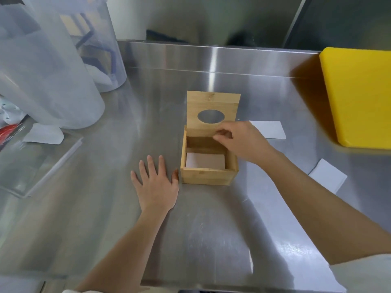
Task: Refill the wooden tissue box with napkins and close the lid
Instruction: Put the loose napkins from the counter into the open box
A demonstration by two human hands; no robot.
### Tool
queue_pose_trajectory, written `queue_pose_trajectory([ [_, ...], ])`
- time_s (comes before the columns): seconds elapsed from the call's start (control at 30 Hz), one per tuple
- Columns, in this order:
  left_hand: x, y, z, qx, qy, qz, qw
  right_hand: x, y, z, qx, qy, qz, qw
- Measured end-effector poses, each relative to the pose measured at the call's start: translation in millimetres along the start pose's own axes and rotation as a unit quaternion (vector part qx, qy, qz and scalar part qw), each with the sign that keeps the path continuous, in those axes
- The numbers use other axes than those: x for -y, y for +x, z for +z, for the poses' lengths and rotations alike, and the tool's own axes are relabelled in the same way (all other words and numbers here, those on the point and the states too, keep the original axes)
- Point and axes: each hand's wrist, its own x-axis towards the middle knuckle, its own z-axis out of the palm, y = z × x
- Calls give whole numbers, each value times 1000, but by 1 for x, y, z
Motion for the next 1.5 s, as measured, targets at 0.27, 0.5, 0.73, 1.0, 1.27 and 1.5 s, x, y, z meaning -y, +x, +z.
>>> queue_pose_trajectory([
  [0.27, -1, -1, -4, 2, -19, -6, 1000, -101, -47, -28, -201, 85, 296, 930],
  [0.5, 2, 1, -2, 9, -11, -3, 1000, -183, -113, -15, -255, 40, 542, 800],
  [0.73, 4, 2, 2, -1, -14, -7, 1000, -196, -128, -3, -241, 78, 581, 773],
  [1.0, 6, 0, 0, -9, -21, -1, 1000, -196, -117, -13, -279, 243, 536, 759],
  [1.27, 6, 0, 0, -10, -43, 3, 999, -149, -99, -33, -237, 193, 280, 910],
  [1.5, 6, 0, 0, -8, -45, -2, 999, -65, -69, -67, 59, 325, 76, 941],
])
